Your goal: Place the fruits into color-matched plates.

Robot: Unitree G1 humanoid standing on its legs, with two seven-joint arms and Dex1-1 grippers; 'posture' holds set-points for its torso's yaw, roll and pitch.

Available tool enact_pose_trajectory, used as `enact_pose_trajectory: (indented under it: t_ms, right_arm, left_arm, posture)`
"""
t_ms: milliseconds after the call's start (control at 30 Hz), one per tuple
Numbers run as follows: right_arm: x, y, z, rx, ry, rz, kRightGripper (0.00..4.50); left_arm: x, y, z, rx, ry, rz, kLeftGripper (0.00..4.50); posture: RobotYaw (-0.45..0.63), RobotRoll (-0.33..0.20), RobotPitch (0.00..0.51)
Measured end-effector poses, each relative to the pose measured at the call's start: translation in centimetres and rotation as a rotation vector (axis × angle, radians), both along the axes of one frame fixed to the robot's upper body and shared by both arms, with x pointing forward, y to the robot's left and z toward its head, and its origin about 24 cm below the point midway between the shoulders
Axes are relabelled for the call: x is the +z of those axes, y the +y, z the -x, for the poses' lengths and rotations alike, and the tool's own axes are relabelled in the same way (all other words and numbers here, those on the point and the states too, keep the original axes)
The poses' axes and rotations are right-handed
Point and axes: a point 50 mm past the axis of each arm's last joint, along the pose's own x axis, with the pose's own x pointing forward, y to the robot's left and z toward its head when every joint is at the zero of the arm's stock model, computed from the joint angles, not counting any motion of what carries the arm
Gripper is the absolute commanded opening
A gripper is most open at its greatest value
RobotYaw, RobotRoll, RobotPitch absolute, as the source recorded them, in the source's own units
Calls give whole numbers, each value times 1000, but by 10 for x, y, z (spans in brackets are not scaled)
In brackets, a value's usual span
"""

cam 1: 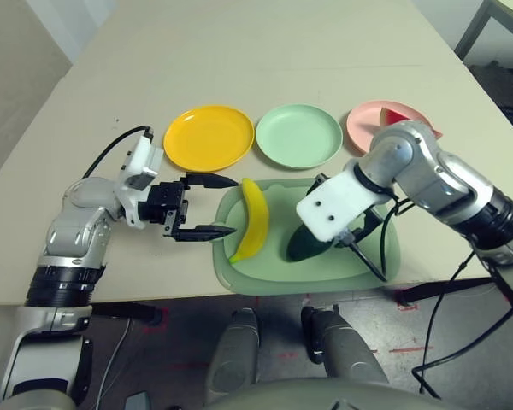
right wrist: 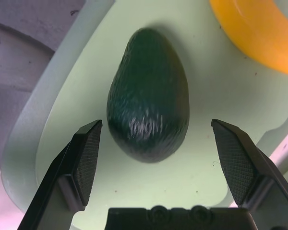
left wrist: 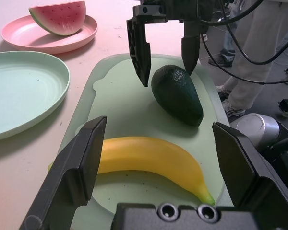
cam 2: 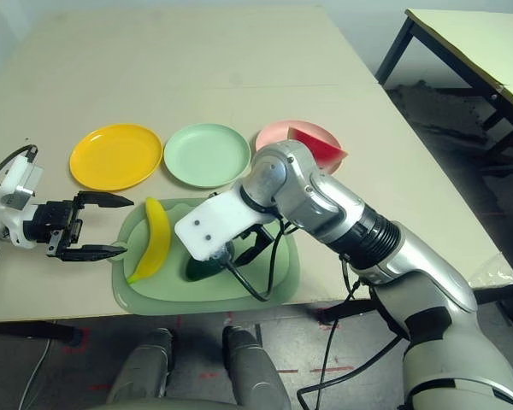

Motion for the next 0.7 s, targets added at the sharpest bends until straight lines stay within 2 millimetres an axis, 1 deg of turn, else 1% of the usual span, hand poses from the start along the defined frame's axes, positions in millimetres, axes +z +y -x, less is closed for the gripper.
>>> enact_pose_trajectory:
  t_ms: [200, 700]
  right_arm:
    - [-2, 2, 5, -33, 33, -8, 4420]
    - [-5, 3, 2, -90, 32, -18, 4420]
  left_arm:
    - [-1, 1, -1, 5, 0, 0, 4500]
    - [0, 1, -1, 3, -14, -4, 4500]
  posture:
    - [24, 0, 186]
    - [34, 0, 179]
